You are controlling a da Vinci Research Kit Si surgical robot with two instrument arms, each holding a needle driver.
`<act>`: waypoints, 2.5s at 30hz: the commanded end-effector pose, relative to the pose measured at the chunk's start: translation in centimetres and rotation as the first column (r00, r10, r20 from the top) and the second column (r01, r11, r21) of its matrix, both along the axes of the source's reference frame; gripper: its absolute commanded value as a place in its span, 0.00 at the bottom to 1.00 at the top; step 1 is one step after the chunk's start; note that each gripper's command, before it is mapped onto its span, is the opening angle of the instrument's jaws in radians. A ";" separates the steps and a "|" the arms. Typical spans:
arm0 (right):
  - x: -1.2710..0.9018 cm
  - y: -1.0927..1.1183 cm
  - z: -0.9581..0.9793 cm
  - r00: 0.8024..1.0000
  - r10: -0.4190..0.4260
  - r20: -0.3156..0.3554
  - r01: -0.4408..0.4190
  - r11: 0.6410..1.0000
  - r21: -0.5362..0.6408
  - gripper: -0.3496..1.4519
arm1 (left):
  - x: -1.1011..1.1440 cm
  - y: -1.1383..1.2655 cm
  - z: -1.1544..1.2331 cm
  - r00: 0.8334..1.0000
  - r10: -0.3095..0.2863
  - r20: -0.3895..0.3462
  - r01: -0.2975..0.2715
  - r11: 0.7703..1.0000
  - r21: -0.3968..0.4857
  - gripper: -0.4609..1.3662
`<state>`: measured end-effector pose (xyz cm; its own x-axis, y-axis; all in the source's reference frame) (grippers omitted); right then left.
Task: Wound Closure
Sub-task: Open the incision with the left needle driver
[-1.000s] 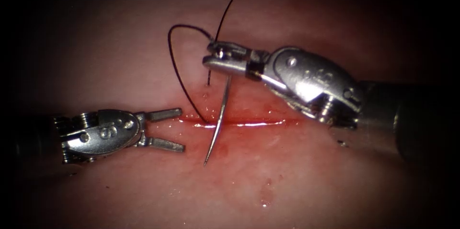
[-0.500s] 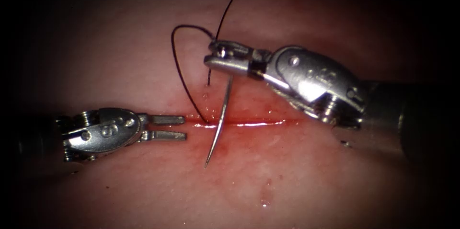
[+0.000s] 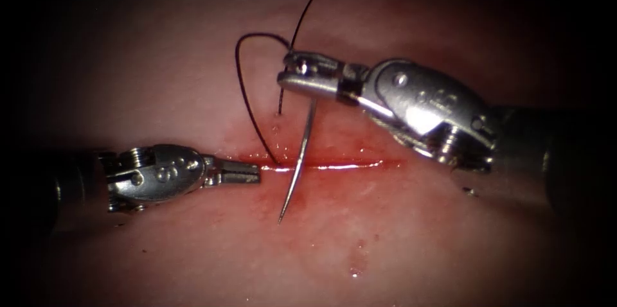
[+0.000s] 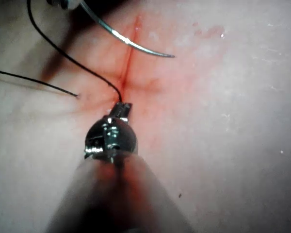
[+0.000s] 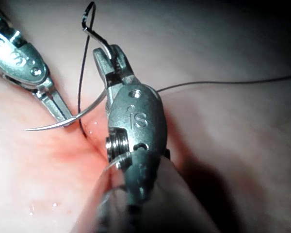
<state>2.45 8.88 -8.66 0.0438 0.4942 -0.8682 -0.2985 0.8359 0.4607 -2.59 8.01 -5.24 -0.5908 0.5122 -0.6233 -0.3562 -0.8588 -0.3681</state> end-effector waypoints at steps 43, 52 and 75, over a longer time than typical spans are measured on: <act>0.03 -0.02 -0.01 1.000 -0.008 0.011 0.008 1.000 -0.022 0.00 | 0.21 -0.12 1.03 0.876 0.354 -0.328 -0.262 0.919 0.293 0.06; 0.07 -0.05 0.06 0.999 -0.019 0.029 0.020 0.999 -0.026 0.00 | 0.28 -0.14 1.03 0.880 0.336 -0.335 -0.226 0.918 0.325 0.36; 0.10 -0.01 0.09 0.998 -0.049 0.050 0.057 0.984 -0.167 0.00 | 0.40 -0.24 0.87 0.915 0.221 -0.337 -0.138 0.957 0.253 0.94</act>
<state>2.56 8.86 -8.58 0.1060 0.3322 -0.9372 -0.2602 0.9190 0.2963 -2.18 7.77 -4.37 -0.8471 0.4757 -0.2368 -0.3435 -0.8302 -0.4391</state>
